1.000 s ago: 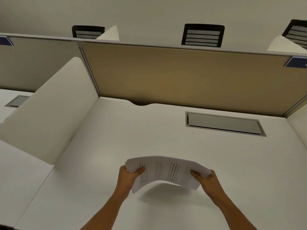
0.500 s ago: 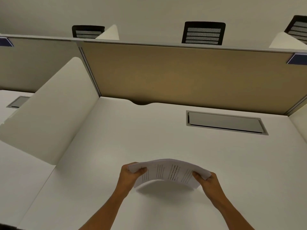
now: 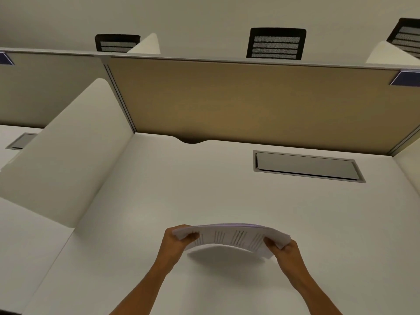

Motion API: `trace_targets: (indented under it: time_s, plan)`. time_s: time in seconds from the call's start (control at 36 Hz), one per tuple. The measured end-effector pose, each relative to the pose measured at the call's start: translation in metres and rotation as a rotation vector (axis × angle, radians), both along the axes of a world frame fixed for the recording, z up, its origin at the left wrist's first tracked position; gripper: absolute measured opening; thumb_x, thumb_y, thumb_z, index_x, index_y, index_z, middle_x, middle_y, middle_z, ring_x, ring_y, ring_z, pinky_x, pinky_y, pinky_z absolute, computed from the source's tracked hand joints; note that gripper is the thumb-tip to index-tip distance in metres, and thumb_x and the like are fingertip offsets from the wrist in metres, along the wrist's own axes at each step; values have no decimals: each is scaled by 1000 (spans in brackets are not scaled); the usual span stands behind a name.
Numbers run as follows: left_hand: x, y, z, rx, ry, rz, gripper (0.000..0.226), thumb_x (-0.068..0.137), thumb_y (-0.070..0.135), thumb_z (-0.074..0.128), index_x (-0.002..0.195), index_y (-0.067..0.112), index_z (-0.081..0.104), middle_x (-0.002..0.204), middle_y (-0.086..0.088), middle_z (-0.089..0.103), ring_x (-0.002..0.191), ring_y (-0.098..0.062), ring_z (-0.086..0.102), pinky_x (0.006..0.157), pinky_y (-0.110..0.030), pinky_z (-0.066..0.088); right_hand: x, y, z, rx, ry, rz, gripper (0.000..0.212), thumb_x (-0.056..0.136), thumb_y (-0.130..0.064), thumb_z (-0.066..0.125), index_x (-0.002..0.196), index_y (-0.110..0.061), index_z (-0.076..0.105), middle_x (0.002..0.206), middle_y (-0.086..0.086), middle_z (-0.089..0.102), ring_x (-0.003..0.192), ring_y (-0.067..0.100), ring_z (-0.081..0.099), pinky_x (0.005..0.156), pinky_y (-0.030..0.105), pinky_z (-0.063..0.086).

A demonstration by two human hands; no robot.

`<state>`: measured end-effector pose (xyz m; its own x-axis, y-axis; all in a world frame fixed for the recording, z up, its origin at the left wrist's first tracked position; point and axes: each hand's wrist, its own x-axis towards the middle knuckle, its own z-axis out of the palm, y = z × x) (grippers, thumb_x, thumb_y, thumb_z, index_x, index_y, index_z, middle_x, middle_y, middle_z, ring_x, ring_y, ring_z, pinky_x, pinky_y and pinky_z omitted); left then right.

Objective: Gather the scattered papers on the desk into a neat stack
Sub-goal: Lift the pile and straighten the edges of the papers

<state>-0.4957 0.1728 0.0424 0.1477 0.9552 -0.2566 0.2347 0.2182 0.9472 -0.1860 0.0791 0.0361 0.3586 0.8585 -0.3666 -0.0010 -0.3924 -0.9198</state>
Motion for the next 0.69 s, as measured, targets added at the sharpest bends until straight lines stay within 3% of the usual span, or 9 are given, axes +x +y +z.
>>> trace_targets:
  time_s: [0.19, 0.31, 0.39, 0.5, 0.61, 0.69]
  plan:
    - [-7, -3, -6, -21, -5, -16, 35, 83, 2, 74, 91, 36, 78, 98, 5, 78, 90, -8, 72, 70, -18, 58, 1, -2, -5, -40, 66, 39, 21, 86, -13, 76, 103, -25, 76, 95, -6, 80, 88, 7, 75, 65, 17, 58]
    - [-6, -5, -10, -37, 27, -6, 30, 87, 10, 73, 91, 39, 78, 94, 5, 79, 87, -8, 72, 74, -21, 55, -1, -1, -5, -30, 63, 17, 17, 89, -18, 73, 101, -29, 75, 93, -7, 80, 85, 7, 75, 64, 18, 58]
    - [-5, -5, -8, -35, 18, 46, 36, 86, 10, 73, 87, 46, 77, 91, 11, 79, 84, -5, 73, 65, -18, 56, 0, 0, -1, -9, 54, 3, 17, 91, -16, 71, 100, -30, 76, 91, -7, 80, 82, 6, 75, 61, 17, 57]
    - [-8, -1, -2, 11, 16, 9, 32, 85, 6, 72, 91, 36, 78, 92, 6, 78, 81, -3, 71, 66, -12, 54, 2, -1, 5, 17, 57, 7, 26, 89, -9, 72, 89, -34, 80, 88, -6, 81, 79, 5, 75, 61, 12, 55]
    - [-10, -3, -4, -9, 33, -33, 23, 85, 8, 74, 91, 30, 78, 95, 2, 78, 87, -8, 71, 68, -18, 57, 1, -2, 6, 21, 62, 80, 27, 87, -8, 74, 101, -31, 79, 102, -9, 79, 95, 2, 72, 71, 12, 55]
    - [-10, -4, -6, -2, 50, -24, 26, 87, 8, 72, 87, 34, 77, 91, 4, 78, 81, -4, 70, 66, -16, 55, 2, -3, 3, -1, 47, 62, 21, 85, -14, 78, 97, -31, 80, 98, -7, 80, 93, 6, 74, 67, 16, 57]
